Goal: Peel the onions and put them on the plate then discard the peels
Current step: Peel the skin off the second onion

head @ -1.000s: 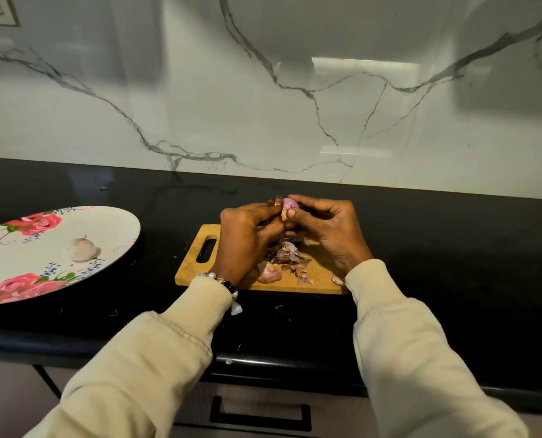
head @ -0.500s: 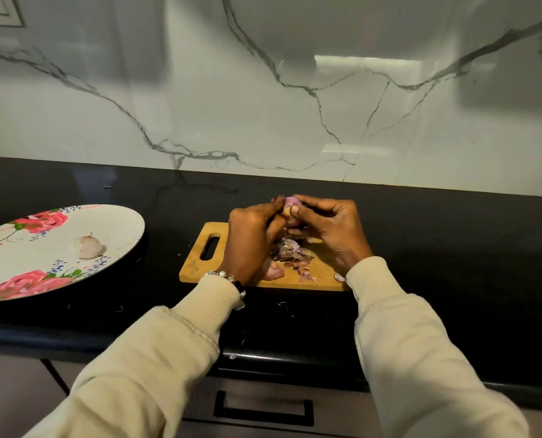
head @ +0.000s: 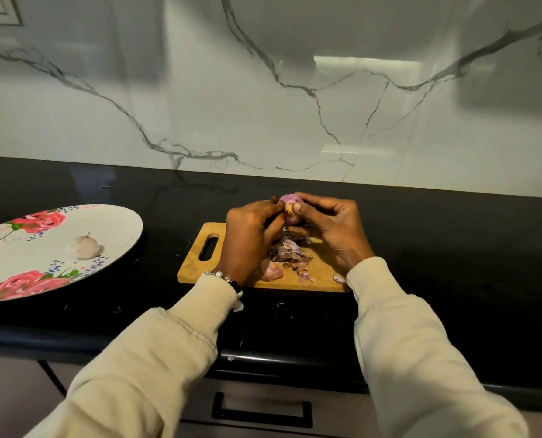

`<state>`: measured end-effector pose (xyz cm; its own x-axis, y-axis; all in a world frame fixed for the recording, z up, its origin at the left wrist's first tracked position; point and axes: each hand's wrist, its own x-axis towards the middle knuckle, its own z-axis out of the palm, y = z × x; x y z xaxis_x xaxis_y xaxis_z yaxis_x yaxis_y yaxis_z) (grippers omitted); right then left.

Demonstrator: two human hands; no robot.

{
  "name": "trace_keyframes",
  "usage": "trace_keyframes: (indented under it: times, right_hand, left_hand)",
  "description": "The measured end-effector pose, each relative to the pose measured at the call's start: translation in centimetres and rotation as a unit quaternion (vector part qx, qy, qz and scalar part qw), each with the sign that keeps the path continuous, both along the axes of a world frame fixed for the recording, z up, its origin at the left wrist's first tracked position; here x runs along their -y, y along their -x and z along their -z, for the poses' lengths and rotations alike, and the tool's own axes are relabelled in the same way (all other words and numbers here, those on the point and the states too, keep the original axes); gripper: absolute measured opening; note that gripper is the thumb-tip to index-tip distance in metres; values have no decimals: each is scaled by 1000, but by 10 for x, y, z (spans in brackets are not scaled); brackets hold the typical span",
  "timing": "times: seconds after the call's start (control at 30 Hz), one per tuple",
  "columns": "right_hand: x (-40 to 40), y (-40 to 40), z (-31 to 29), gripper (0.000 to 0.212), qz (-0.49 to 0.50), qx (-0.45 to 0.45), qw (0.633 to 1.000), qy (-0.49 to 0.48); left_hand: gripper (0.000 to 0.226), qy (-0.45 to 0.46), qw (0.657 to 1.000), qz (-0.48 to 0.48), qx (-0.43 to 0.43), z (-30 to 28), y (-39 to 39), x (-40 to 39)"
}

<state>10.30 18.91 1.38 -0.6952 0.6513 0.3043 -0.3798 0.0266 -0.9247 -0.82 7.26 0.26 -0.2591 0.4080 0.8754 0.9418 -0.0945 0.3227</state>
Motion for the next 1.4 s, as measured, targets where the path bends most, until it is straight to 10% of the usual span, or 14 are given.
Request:
trace_keyframes:
  times: [0.57, 1.13, 1.4]
  right_hand:
    - [14, 8, -3, 24, 8, -30, 999, 32]
    - [9, 8, -5, 20, 34, -47, 992, 113]
    - [10, 6, -4, 22, 0, -46, 996, 71]
  left_hand:
    - [27, 17, 997, -69, 11, 4, -2, -5]
    - [11, -70, 962, 17, 263, -5, -2, -4]
    - [31, -20, 999, 5, 44, 0, 2, -3]
